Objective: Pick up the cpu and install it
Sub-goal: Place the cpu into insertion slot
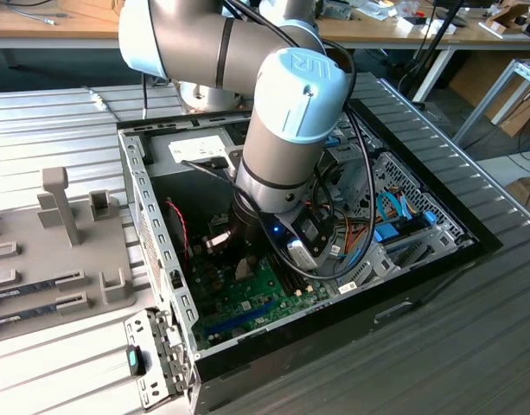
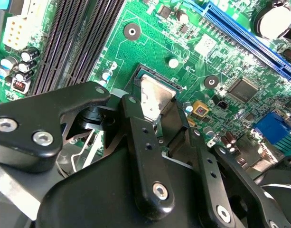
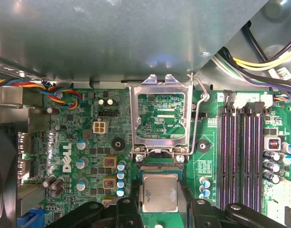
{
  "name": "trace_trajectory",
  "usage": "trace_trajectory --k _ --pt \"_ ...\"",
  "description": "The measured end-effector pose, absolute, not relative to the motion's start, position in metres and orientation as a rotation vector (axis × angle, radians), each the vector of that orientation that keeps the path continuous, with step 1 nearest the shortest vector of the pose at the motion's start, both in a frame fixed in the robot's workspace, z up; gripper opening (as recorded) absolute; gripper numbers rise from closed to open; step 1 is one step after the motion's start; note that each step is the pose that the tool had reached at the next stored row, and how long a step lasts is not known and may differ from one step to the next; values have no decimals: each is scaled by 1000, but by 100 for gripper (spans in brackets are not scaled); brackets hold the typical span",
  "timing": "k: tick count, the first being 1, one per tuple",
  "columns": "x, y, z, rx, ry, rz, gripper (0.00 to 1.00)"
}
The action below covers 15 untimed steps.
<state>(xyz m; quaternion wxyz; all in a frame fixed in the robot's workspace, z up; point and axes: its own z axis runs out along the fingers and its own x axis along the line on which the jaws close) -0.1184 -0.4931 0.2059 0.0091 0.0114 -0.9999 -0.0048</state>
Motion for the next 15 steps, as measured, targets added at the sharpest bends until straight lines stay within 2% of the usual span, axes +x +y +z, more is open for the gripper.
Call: trace_trajectory --k 15 --pt "-118 -493 200 34 -3119 -15 42"
